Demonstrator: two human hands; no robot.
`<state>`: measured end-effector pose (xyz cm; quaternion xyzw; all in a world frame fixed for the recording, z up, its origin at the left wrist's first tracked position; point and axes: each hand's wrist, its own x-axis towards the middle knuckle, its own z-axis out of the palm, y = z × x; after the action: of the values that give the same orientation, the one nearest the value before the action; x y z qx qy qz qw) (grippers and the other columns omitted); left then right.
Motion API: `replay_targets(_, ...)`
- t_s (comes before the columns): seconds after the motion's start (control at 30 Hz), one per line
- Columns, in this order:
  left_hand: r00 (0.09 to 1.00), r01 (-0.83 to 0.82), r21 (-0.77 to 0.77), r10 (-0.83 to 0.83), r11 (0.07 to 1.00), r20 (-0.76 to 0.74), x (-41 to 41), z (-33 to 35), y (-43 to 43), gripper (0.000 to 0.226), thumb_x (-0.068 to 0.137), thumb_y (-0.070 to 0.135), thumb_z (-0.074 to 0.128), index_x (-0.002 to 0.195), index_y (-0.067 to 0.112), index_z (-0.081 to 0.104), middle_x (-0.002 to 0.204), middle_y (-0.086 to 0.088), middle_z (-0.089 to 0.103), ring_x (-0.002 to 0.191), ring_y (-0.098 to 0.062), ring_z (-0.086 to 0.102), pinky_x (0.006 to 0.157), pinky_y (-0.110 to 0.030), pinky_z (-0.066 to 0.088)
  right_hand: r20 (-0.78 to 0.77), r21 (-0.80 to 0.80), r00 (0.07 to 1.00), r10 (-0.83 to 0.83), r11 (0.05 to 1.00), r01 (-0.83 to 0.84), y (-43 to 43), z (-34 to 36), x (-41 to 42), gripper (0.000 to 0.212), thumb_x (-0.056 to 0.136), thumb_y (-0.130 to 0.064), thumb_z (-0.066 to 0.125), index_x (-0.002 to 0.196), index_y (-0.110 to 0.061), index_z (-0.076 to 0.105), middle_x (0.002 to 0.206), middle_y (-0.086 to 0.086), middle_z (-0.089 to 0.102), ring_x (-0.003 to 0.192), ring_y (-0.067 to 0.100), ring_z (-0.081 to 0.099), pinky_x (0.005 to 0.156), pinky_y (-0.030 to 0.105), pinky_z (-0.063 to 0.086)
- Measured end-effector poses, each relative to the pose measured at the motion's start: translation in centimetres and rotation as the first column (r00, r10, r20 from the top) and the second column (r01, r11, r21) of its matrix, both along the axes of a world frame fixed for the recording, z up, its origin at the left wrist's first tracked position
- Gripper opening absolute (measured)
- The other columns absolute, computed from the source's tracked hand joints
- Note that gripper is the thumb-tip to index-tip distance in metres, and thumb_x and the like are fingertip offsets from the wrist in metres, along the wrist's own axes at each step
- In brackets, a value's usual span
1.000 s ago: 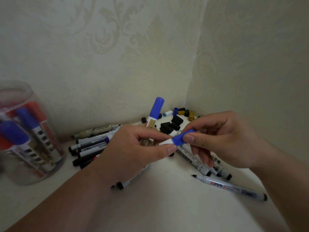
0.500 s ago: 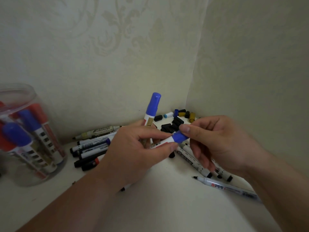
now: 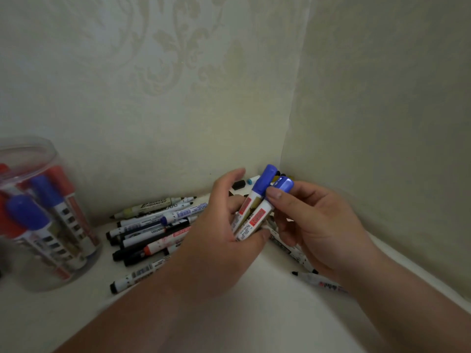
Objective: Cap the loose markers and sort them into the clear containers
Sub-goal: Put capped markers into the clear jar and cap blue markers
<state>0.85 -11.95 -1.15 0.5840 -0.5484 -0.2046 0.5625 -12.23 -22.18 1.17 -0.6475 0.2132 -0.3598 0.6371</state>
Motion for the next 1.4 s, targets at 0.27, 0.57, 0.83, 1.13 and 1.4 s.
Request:
replay_targets(0.27, 0.977, -0.084, -0.049, 0.092, 0.995, 0.193, 0.0, 0.4, 0.2, 0.035, 0.090, 0.014, 0.069, 0.110, 0.041, 0.057, 0.085, 0.006, 0.068, 0.072, -0.018, 0.066, 0.064, -0.044, 0.052, 0.115, 0.033, 0.989, -0.090, 0.996, 0.087, 1.1, 0.6, 0.2, 0.035, 0.081, -0.015, 0.070, 0.114, -0.005, 0.068, 0.077, 0.020, 0.072, 0.052, 0.023, 0.057, 0.040, 0.024, 0.045)
replay_targets(0.57, 0.941, -0.154, -0.112, 0.180, 0.982, 0.287, 1.5, -0.2, -0.2, 0.063, 0.076, 0.047, 0.081, 0.133, 0.048, 0.052, 0.100, 0.018, 0.064, 0.092, -0.004, 0.066, 0.079, -0.028, 0.056, 0.167, -0.093, 0.942, -0.292, 0.946, 0.310, 1.6, 1.2, 0.7, 0.022, 0.079, -0.006, 0.075, 0.100, -0.014, 0.073, 0.067, 0.010, 0.072, 0.048, 0.017, 0.059, 0.046, 0.025, 0.053)
replay_targets(0.83, 0.859, -0.452, -0.083, 0.409, 0.888, -0.307, 5.0, 1.1, 0.3, 0.021, 0.103, 0.036, 0.053, 0.083, 0.031, 0.058, 0.069, 0.008, 0.058, 0.056, -0.009, 0.048, 0.051, -0.035, 0.044, 0.360, -0.288, 0.912, -0.196, 0.907, 0.308, 3.1, 8.6, 5.3, 0.023, 0.092, -0.008, 0.068, 0.115, -0.013, 0.067, 0.073, 0.005, 0.072, 0.053, 0.018, 0.064, 0.050, 0.027, 0.053)
replay_targets(1.13, 0.875, -0.415, 0.131, 0.356, 0.900, 0.328, 5.5, 0.1, 0.1, 0.020, 0.097, 0.036, 0.056, 0.085, 0.025, 0.066, 0.065, 0.008, 0.059, 0.056, -0.009, 0.051, 0.055, -0.026, 0.043, 0.057, -0.698, 0.977, 0.208, 0.707, -0.110, 7.3, 14.1, 18.9, 0.026, 0.093, -0.010, 0.066, 0.119, -0.015, 0.065, 0.100, 0.006, 0.065, 0.066, 0.012, 0.066, 0.055, 0.027, 0.057)
replay_targets(1.4, 0.846, -0.423, 0.151, 0.330, 0.894, 0.418, 5.7, 0.6, 0.4, 0.034, 0.098, 0.037, 0.054, 0.066, 0.027, 0.049, 0.059, 0.010, 0.051, 0.052, -0.008, 0.046, 0.053, -0.027, 0.041, -0.482, -0.714, 0.844, 0.236, 0.453, -0.534, 7.6, 15.2, 22.1, 0.035, 0.097, -0.015, 0.060, 0.131, -0.025, 0.058, 0.104, -0.007, 0.064, 0.071, -0.007, 0.063, 0.058, 0.010, 0.048)
